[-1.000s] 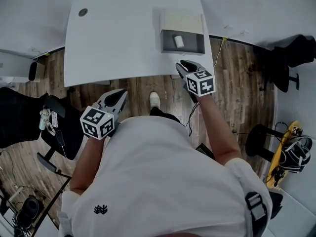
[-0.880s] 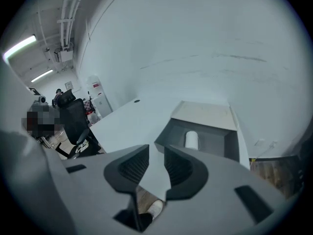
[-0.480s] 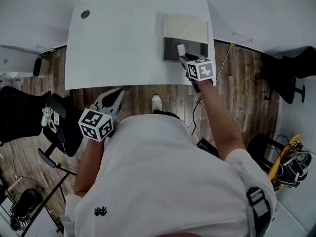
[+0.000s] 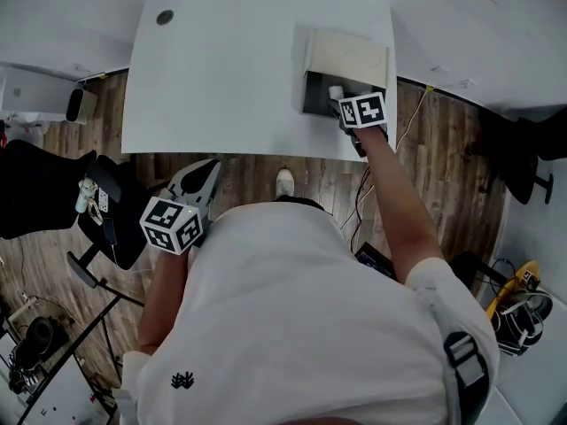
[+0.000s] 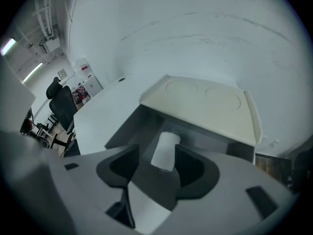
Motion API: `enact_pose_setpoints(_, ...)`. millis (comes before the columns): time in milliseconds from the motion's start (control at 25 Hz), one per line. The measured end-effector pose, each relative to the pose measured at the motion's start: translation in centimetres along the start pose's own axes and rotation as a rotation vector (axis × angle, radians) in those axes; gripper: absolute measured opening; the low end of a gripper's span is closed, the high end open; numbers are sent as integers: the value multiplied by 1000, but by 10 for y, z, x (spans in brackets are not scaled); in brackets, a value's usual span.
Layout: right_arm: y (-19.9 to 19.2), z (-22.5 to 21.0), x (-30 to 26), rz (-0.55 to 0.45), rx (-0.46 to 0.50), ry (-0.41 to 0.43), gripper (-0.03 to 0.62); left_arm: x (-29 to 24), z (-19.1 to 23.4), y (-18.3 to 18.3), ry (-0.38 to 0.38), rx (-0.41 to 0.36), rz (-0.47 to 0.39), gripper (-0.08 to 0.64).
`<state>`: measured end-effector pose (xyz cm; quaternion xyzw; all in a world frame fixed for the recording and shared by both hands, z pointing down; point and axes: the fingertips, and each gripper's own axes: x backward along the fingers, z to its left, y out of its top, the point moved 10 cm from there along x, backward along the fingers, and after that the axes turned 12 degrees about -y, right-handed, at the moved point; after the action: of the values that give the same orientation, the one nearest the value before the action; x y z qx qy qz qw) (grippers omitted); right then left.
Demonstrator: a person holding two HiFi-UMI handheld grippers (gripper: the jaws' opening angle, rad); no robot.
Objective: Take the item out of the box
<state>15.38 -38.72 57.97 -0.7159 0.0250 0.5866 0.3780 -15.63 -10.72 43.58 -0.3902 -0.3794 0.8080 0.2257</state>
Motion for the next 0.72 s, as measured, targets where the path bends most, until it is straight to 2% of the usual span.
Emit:
enact_pose_setpoints(520,10,-5,-38,132,19,-47,239,12,5,0,47,13,-7,8)
enact_pose_setpoints(720,8,-11,-43,136,2,-61,192,20,5,-5,66,27,-10,8)
